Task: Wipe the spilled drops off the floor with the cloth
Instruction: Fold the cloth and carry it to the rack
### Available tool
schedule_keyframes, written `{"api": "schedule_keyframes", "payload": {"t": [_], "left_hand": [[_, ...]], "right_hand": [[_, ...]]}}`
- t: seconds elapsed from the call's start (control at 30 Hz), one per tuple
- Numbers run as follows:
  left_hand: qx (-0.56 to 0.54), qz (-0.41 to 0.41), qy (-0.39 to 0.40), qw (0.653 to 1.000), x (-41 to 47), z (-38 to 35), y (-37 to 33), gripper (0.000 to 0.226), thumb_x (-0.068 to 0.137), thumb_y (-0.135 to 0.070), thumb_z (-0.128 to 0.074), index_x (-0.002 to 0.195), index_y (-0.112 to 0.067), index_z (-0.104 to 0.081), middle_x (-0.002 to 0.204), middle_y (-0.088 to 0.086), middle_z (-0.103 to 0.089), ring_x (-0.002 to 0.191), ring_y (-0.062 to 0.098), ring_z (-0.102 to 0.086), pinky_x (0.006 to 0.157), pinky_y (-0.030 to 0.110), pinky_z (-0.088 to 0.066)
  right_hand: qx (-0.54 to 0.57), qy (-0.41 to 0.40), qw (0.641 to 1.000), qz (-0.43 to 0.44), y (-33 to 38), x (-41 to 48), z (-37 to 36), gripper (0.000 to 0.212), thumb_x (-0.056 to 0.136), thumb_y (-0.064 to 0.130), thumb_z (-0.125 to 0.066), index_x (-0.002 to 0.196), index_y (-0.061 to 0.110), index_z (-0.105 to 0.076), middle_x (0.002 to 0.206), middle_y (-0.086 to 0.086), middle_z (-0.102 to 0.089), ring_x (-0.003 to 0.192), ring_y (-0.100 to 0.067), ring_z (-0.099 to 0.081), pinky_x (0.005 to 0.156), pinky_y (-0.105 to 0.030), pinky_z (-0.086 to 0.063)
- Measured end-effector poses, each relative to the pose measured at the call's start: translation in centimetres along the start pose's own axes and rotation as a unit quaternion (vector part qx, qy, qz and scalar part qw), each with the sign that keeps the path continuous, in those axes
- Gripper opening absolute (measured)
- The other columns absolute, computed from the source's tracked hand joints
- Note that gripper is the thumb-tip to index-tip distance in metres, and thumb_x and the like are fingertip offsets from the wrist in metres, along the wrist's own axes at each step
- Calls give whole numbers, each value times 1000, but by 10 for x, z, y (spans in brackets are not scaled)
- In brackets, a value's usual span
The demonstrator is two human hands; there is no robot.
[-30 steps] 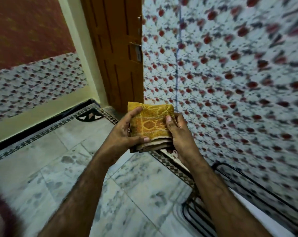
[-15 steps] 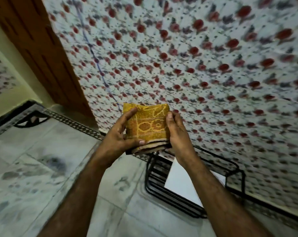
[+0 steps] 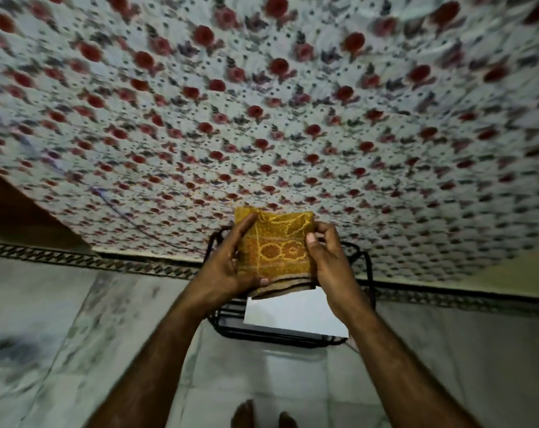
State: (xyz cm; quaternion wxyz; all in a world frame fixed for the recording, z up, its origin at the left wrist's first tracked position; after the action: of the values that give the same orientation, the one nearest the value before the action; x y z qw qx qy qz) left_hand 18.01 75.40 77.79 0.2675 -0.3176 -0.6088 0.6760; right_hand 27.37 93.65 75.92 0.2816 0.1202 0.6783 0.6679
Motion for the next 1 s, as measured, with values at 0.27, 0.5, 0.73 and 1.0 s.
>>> {"api": "schedule_keyframes", "payload": {"t": [0.27,0.5,0.73,1.0], "left_hand": [[-2,45,88,995,68,-59,67,101,79,7,-77,149,-49,-32,149,-24,-34,110,-12,-60,78,18,-56],[2,95,100,990,114,-101,157,101,79,7,-75,142,-60,-35,144,-15,-44,103,23,-71,71,38,-61],[56,135,77,986,141,-138,261,99,73,6,-80,141,-55,-40,138,1,-53,86,15,-74,64,33,-62],[133,166,95,972,170,-177,372,99,75,7,-77,149,-44,-35,137,0,-52,75,12,-72,57,23,-59]], "right_hand": [[4,-46,995,-88,-67,30,70,37,104,3,-50,111,39,-53,121,0,-64,108,-23,-67,88,-45,-61],[-27,-101,986,-129,-153,61,109,40,101,4,-51,116,40,-56,114,-4,-69,105,-27,-70,91,-51,-60],[-81,-165,969,-164,-255,86,129,34,101,6,-53,127,27,-55,115,-7,-68,105,-30,-67,92,-56,-57],[-151,-202,947,-200,-366,113,151,27,101,8,-53,121,26,-55,116,-14,-69,105,-36,-66,91,-55,-55]]}}
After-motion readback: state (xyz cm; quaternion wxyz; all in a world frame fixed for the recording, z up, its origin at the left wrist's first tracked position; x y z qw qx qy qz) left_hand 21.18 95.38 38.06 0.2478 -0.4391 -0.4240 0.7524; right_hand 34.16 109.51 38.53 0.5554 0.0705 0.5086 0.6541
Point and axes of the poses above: each hand's wrist, its own x-axis towards the middle knuckle, its own z-axis out of the back of the hand, y = z × x, the point moved 4 cm from there along x, towards the middle knuckle
